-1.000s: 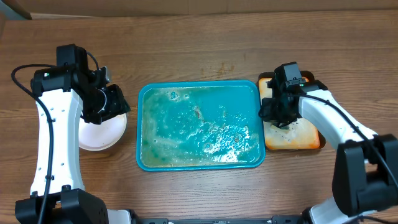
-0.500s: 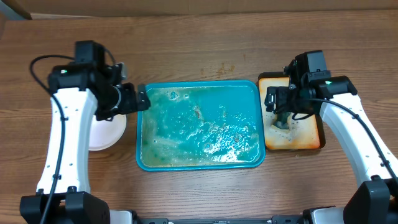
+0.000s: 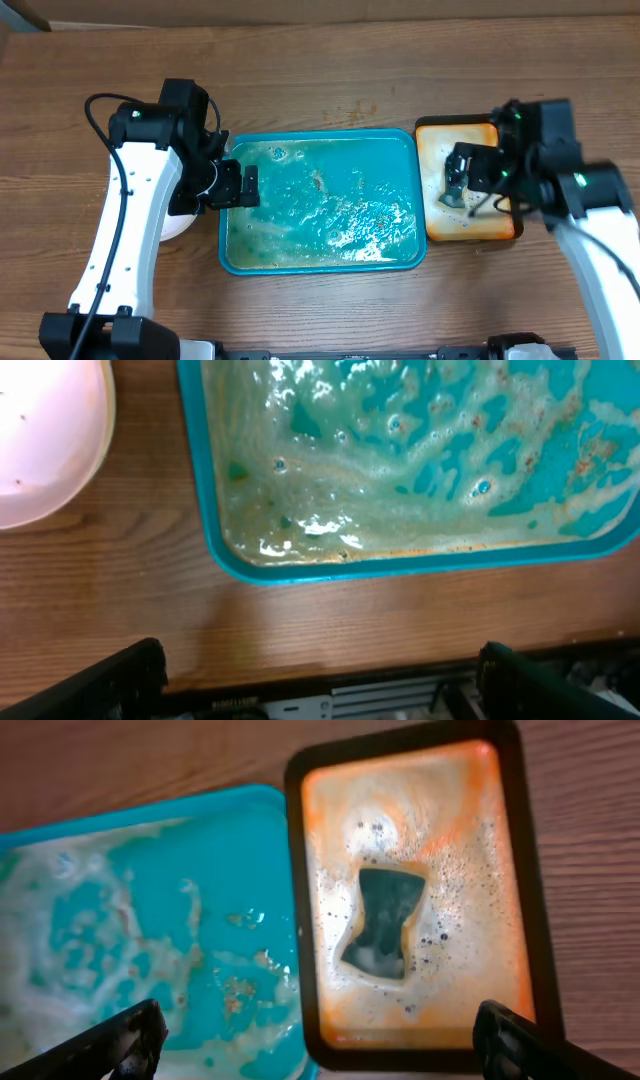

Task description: Clean dirty plates on tray and stack at the side

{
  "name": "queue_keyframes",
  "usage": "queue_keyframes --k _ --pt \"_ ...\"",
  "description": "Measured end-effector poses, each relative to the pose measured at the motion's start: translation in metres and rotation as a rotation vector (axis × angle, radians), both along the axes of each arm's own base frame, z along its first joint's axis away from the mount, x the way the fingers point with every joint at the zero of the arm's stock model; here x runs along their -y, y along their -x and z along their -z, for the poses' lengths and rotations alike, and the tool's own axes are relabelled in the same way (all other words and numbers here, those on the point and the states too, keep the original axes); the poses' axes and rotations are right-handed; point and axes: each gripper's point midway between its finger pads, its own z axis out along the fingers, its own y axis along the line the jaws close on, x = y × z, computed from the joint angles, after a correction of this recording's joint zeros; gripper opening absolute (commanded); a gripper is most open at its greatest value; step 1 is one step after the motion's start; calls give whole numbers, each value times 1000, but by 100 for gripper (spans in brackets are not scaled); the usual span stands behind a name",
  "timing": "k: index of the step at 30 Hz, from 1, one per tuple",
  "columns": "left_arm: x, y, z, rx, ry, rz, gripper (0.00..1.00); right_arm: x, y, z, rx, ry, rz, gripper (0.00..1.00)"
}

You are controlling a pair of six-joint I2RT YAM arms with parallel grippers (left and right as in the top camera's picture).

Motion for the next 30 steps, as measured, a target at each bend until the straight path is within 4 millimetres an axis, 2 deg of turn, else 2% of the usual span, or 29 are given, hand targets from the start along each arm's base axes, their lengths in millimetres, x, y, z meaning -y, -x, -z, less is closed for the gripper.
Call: queue_keyframes --k 5,9,13,17,21,30 --pt "-3 4 -6 154 -10 -2 100 3 25 -9 100 -17 11 100" --pt "-8 16 -21 340 -18 -9 100 5 46 -12 194 -31 19 100" --pt "-12 26 -40 559 -23 -20 100 9 67 -24 301 -38 27 100" --pt "-14 40 -55 703 -21 -27 100 11 82 -32 343 -38 31 100" --pt "-14 46 -65 765 -17 -29 100 12 89 -24 298 -32 33 100" --pt "-15 48 -60 744 -24 -31 100 12 90 -21 284 -30 32 100"
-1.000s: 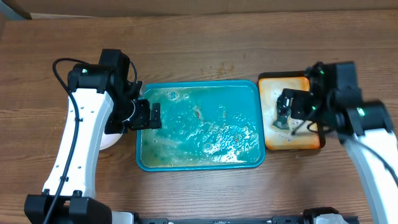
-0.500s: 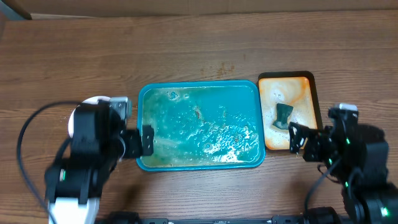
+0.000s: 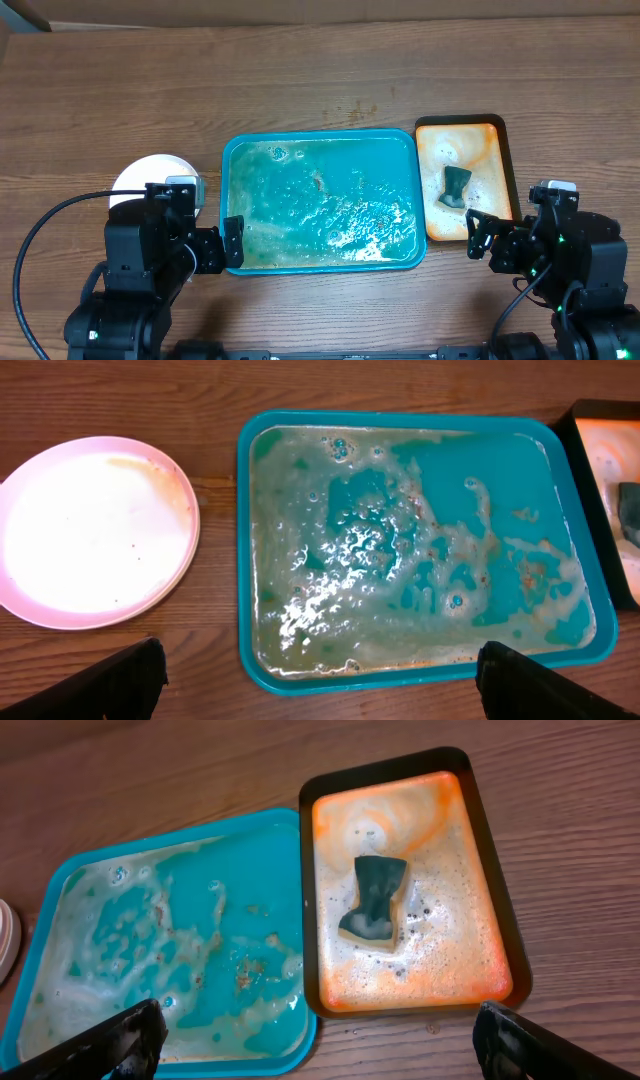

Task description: Clean dirty plates on tray and stack at the side

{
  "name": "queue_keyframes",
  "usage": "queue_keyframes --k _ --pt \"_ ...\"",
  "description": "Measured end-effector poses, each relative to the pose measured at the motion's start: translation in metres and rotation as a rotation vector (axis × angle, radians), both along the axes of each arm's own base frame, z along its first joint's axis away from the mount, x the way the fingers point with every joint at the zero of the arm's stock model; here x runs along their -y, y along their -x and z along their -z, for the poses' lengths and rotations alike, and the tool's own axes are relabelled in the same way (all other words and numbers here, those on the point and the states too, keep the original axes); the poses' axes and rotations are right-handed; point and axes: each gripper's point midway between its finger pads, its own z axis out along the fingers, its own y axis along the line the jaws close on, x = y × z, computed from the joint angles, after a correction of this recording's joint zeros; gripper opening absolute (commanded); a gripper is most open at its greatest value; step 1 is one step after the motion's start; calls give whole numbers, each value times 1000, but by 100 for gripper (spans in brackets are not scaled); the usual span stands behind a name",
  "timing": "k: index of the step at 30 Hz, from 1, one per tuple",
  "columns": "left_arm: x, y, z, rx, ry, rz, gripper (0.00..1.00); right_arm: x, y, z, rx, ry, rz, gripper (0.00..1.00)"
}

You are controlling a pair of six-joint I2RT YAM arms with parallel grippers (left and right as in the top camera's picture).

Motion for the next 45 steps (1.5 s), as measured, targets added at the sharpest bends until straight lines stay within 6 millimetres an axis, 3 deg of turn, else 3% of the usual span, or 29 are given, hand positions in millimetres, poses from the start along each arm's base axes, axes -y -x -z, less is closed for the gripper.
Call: queue_keyframes --k 16,24,28,38,45 --pt "0 0 0 0 0 0 100 5 0 -2 15 23 19 100" --pt "0 0 0 0 0 0 100 10 -4 -48 304 17 41 100" --pt "0 0 1 -2 0 0 100 10 -6 -58 471 1 45 100" --pt "0 0 1 -3 0 0 100 7 -19 -44 831 -44 45 100" --pt "0 0 1 -4 -1 0 100 6 -26 -19 913 -53 47 100"
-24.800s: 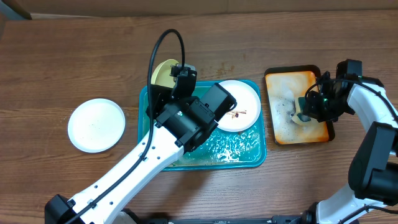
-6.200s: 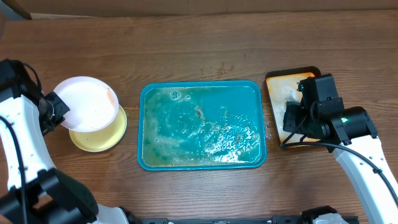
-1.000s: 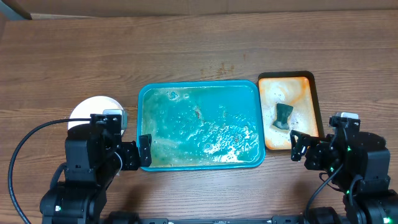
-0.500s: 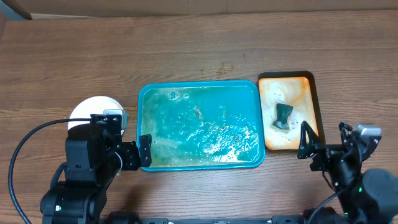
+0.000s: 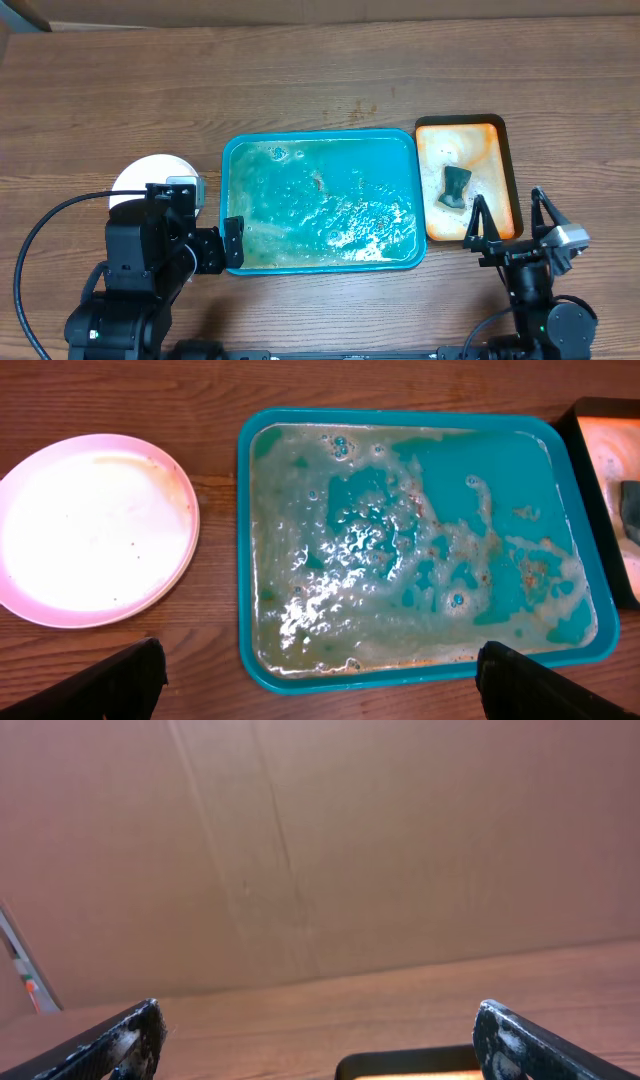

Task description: Clean dirty plates on tray and stack at the side

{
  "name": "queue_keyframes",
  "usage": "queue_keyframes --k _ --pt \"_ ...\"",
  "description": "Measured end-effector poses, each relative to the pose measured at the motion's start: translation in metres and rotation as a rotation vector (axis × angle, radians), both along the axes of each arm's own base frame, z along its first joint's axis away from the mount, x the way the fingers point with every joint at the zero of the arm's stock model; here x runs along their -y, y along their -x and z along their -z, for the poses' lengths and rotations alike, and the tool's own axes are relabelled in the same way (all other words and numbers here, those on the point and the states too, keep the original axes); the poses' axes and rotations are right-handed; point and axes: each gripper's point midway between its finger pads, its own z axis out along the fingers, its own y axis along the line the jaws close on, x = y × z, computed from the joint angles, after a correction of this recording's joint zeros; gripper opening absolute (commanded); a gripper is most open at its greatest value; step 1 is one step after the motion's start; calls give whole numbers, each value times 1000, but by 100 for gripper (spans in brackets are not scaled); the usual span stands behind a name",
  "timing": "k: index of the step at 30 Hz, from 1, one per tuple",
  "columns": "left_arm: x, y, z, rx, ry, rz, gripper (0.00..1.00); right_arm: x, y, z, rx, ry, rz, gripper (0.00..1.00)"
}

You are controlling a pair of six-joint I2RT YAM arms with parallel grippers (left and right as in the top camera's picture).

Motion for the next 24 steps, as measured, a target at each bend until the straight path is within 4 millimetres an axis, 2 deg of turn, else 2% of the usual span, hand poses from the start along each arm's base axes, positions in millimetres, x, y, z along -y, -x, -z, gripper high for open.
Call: queue_keyframes --k 7,11,24 --pt "0 0 0 0 0 0 100 1 -11 52 -109 51 16 100" --pt "0 0 0 0 0 0 100 3 -11 72 -184 104 29 100" --pt "0 0 0 0 0 0 100 3 -11 75 -188 146 35 100"
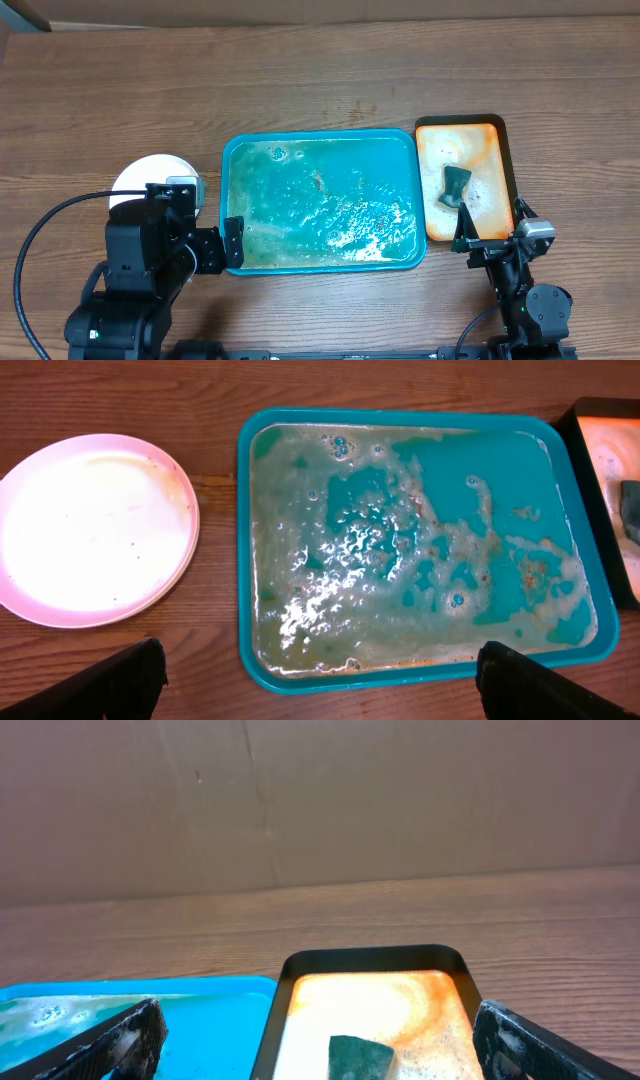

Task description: Clean dirty plates on tray and stack at the side

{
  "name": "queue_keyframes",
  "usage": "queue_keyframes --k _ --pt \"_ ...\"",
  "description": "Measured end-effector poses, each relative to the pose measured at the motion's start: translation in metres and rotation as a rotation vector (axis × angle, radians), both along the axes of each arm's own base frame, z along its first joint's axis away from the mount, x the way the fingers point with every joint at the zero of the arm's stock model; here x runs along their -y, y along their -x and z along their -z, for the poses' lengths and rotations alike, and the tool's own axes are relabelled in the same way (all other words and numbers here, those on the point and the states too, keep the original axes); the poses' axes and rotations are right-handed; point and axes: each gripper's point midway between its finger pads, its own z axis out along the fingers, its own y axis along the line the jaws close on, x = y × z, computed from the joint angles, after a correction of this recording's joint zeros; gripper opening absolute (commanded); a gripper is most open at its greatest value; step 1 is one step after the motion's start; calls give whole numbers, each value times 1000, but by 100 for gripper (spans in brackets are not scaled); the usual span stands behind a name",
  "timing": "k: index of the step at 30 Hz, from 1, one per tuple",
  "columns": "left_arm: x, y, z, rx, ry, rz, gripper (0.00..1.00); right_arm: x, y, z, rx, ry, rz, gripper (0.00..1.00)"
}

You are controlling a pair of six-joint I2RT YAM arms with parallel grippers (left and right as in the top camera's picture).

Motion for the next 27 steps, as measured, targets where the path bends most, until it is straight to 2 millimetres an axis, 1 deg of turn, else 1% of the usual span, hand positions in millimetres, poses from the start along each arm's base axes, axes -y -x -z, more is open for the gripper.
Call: queue_keyframes --k 21,25,27 --pt "0 0 0 0 0 0 100 0 0 0 0 4 0 100" --pt "-3 0 1 -3 -11 -10 100 0 0 0 0 3 0 100" --pt "-4 -1 -3 21 -18 -17 100 0 0 0 0 3 0 100"
